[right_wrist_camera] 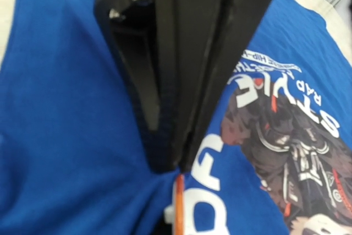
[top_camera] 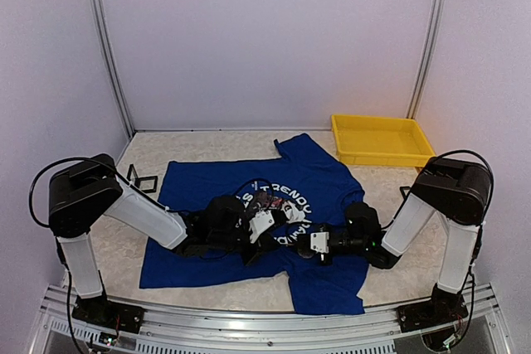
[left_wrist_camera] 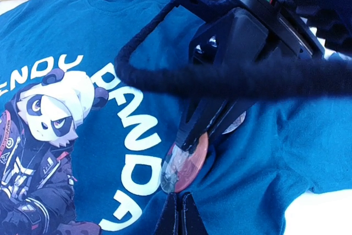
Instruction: Pin the brooch onto the clothing
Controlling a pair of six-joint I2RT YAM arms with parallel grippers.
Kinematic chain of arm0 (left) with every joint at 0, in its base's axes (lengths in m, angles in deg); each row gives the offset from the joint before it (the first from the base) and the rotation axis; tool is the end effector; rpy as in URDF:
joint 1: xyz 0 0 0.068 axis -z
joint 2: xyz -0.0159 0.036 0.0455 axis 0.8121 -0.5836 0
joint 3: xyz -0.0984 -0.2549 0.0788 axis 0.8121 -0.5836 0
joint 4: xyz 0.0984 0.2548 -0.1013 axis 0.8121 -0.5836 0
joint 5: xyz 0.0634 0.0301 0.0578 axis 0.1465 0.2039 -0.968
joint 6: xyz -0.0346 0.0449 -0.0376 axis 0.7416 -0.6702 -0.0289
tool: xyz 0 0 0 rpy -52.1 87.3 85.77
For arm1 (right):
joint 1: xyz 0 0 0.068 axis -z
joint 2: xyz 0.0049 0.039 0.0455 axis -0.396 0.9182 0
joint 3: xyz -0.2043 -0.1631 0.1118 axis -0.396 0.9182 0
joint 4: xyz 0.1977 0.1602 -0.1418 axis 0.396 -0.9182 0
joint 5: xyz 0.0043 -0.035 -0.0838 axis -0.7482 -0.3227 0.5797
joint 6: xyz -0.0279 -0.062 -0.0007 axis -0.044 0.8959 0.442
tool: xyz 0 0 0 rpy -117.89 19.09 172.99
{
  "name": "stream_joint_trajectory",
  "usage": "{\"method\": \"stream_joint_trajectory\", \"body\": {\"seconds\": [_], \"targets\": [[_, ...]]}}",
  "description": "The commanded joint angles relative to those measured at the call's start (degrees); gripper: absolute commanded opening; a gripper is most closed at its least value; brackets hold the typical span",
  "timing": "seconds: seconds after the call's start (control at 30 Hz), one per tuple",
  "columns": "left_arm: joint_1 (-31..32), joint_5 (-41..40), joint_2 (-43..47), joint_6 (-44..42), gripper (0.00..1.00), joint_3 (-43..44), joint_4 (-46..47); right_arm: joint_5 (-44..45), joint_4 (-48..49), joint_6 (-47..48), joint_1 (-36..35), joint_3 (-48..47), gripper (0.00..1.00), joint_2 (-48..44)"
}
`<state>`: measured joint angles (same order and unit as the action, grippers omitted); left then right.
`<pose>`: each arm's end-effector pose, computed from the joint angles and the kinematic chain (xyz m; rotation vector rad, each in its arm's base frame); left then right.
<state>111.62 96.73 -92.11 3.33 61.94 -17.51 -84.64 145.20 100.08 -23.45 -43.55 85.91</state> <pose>0.2013 -0.3373 0.0849 1.3320 1.7820 -0.7290 0.1953 0.2447 0.0562 -1.5421 1.2103 0.5658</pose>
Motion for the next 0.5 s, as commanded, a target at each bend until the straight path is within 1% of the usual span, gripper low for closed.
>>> {"method": "stream_joint_trajectory", "body": {"seconds": [0.0,0.03,0.07,0.2,0.23,0.3,0.47], "targets": [[-0.15,1.07,-0.34,-0.83,0.00,-0.32,1.14,-5.25,3.83,-5.66,0.38,1.26,0.00,0.83],[-0.15,1.14,-0.43,-1.25,0.01,-0.24,0.61,-5.63,3.91,-6.14,0.55,1.18,0.00,0.90],[-0.11,1.13,-0.25,-1.65,0.05,-0.17,0.02,-6.10,3.84,-6.51,0.57,1.03,0.00,0.96],[-0.44,1.45,1.40,-3.93,0.30,-0.61,-2.31,-6.67,5.63,-9.20,0.68,1.04,0.00,1.49],[-0.72,1.81,2.10,-4.22,0.34,-0.54,-3.02,-6.70,6.25,-9.93,0.67,1.00,0.00,1.61],[-1.69,3.74,3.46,-4.25,0.36,-0.33,-4.35,-7.10,6.50,-10.94,0.84,0.69,0.00,1.82],[-3.78,8.08,4.78,-3.71,0.31,-0.29,-3.48,-7.68,8.38,-12.89,0.94,0.88,0.00,2.03]]}}
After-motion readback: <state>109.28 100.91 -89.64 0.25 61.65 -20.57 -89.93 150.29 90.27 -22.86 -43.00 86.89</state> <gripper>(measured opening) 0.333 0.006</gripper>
